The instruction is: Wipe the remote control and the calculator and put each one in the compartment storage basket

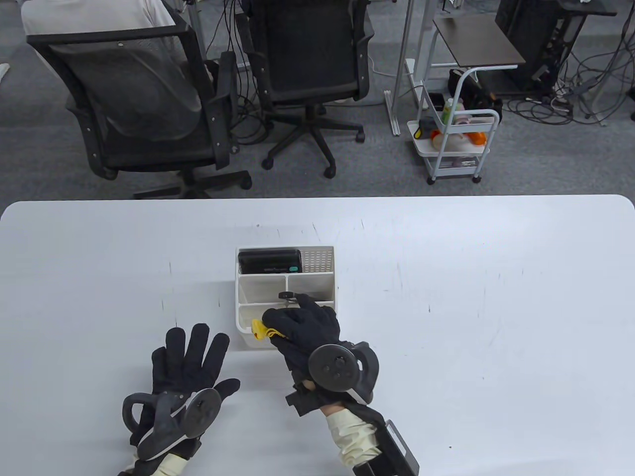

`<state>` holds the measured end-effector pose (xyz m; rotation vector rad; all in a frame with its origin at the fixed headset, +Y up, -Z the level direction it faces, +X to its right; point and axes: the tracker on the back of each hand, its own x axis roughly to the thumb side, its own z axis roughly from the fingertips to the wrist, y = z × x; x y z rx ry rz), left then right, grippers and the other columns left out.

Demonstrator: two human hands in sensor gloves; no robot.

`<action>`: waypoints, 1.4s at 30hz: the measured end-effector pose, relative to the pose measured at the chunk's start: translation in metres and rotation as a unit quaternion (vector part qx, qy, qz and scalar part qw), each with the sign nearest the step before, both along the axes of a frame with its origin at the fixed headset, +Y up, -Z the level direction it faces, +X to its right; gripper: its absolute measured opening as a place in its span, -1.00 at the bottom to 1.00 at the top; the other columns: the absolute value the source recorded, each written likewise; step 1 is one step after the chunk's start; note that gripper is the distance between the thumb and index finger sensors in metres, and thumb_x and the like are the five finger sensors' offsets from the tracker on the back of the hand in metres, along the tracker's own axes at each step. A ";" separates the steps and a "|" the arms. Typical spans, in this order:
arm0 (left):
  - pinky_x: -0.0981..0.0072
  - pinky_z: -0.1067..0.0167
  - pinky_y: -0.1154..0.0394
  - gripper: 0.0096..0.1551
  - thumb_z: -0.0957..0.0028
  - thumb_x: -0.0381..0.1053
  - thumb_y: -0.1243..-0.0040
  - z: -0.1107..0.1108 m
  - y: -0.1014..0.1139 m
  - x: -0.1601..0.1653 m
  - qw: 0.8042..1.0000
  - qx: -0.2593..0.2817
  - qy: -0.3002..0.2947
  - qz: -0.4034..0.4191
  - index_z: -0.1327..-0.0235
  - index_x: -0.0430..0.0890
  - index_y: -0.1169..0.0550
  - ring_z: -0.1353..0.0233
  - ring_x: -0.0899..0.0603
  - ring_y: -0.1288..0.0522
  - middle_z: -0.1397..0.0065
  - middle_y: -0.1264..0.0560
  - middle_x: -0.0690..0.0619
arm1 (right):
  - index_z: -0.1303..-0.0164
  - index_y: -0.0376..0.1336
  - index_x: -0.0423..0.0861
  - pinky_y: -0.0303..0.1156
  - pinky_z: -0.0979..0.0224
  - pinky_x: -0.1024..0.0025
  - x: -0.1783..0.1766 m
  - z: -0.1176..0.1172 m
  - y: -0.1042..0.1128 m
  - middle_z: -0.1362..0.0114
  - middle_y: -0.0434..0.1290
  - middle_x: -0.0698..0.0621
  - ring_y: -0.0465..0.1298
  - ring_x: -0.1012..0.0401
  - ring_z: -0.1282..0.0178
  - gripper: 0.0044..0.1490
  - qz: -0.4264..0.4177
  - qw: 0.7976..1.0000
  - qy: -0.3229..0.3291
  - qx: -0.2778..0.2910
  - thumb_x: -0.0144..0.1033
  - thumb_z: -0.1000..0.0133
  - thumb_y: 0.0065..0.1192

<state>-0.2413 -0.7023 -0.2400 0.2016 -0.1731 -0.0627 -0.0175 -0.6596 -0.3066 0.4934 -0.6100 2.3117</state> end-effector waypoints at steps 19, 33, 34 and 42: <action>-0.44 -0.48 -0.14 -0.10 -0.05 0.42 0.05 -0.004 -0.011 0.001 0.999 -0.040 -0.009 0.003 -0.64 0.21 -0.02 -0.70 -0.47 0.05 -0.78 0.05 -0.03 | -0.15 0.55 0.04 -0.14 -0.33 -0.58 -0.049 -0.047 -0.020 -0.33 0.65 -0.02 0.20 -0.24 -0.60 -0.52 0.100 0.989 -0.037 0.100 -0.21 -0.02 0.49; -0.45 -0.47 -0.14 -0.09 -0.04 0.44 0.11 -0.010 -0.018 0.001 0.998 -0.066 -0.003 0.000 -0.64 0.19 -0.02 -0.70 -0.48 0.06 -0.78 0.05 -0.04 | -0.44 0.43 -0.06 -0.57 -0.26 -0.58 -0.065 -0.047 -0.063 -0.86 -0.11 -0.16 -0.49 -0.29 -0.66 -0.25 0.389 0.920 0.008 -0.042 0.17 -0.23 0.05; -0.45 -0.48 -0.14 -0.10 -0.03 0.44 0.11 -0.010 -0.019 0.001 0.998 -0.067 -0.003 -0.001 -0.64 0.20 -0.02 -0.70 -0.48 0.05 -0.78 0.05 -0.04 | -0.50 0.38 -0.06 -0.59 -0.25 -0.58 -0.068 -0.047 -0.066 -0.87 -0.16 -0.14 -0.53 -0.28 -0.66 -0.22 0.420 0.906 0.004 -0.051 0.18 -0.23 0.05; -0.44 -0.47 -0.15 -0.09 -0.03 0.44 0.12 -0.013 -0.021 0.005 0.998 -0.066 -0.007 -0.007 -0.64 0.19 -0.01 -0.70 -0.48 0.04 -0.78 0.04 -0.04 | -0.67 0.17 -0.13 -0.52 -0.27 -0.59 -0.050 -0.029 -0.038 -0.83 -0.11 -0.24 -0.44 -0.32 -0.66 -0.12 0.319 0.947 -0.003 -0.023 0.10 -0.21 0.14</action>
